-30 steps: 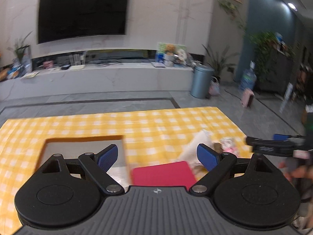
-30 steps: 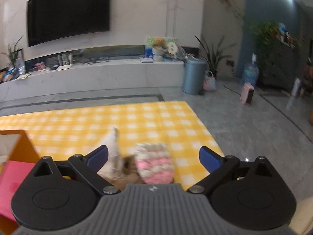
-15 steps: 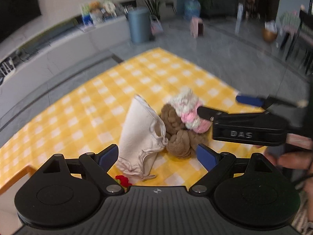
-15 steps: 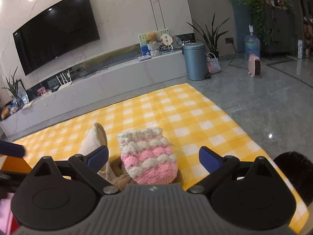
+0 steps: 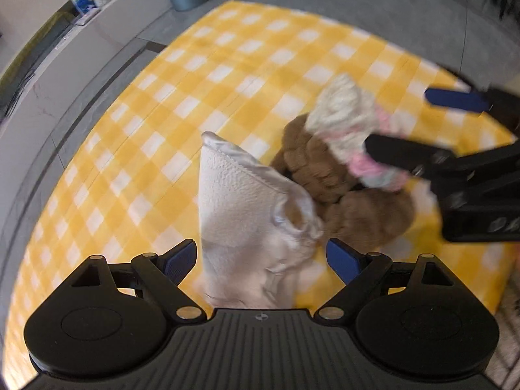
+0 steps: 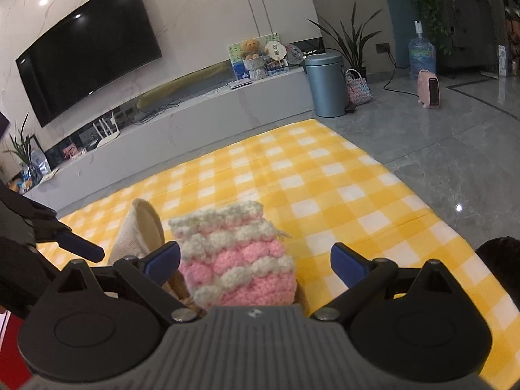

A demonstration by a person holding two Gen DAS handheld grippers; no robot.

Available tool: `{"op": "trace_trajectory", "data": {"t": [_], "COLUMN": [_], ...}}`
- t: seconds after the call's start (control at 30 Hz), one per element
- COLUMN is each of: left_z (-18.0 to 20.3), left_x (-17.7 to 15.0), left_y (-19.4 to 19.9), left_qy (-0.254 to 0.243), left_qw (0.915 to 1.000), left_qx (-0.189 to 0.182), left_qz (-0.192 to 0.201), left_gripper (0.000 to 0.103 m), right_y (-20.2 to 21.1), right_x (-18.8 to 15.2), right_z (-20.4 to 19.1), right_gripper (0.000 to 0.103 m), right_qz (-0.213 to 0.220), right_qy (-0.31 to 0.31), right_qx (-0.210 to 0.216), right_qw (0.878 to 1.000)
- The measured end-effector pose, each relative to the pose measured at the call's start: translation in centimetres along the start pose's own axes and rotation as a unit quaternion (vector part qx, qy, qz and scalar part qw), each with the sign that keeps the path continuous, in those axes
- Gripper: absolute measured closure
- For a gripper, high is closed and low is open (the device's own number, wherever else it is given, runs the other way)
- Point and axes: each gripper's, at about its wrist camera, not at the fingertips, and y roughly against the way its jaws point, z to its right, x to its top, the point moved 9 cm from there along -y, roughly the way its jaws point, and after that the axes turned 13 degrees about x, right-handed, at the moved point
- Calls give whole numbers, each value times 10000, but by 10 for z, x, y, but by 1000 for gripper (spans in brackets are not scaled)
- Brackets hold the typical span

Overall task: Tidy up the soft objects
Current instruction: 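Grasp the pink knitted pouch with the right tool while the left tool grasps the white cloth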

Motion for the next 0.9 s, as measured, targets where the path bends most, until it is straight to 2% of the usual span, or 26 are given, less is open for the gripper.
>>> {"op": "trace_trajectory", "data": {"t": [0.13,0.2,0.27,0.3,0.33,0.37,0.4,0.43,0.5,0.6,0.77,0.83,0.9], "left_z": [2,5,7,8,10,11,12,12,11,8,3,2,2], "left_x": [6,7,6,5,3,2,0,0,-1,0,3,4,5], "left_y": [-16,-21,-25,-26,-25,-25,-24,-23,-19,-15,-5,2,11], "left_qy": [-217,-243,-233,-242,-237,-227,-235,-238,-231,-161,21,72,124], "left_qw": [9997,9994,9988,9985,9983,9980,9979,9978,9981,9983,9989,9991,9990], "left_qx": [-23,-155,-280,-335,-395,-461,-487,-487,-465,-441,-355,-321,-364], "left_qz": [-102,-204,-323,-361,-369,-363,-366,-372,-347,-345,-321,-279,-234], "left_gripper": [0,5,23,28,40,52,58,69,72,80,87,87,87], "right_y": [-5,-8,-10,-12,-13,-15,-16,-16,-16,-14,-9,-7,-4], "right_x": [1,1,0,-1,-3,-5,-7,-8,-9,-9,-7,-5,-4], "right_z": [4,3,-1,-5,-8,-11,-14,-16,-20,-20,-22,-19,-9], "right_gripper": [5,6,7,9,11,17,26,29,40,50,60,62,64], "right_qz": [56,45,12,-45,-115,-171,-208,-234,-284,-261,-178,-155,-114], "right_qy": [-240,-192,-66,-6,61,140,230,330,495,496,633,470,-13], "right_qx": [146,193,238,294,335,369,389,400,395,403,409,463,504], "right_qw": [9996,9996,9997,9996,9994,9991,9988,9984,9976,9976,9970,9977,9987]}}
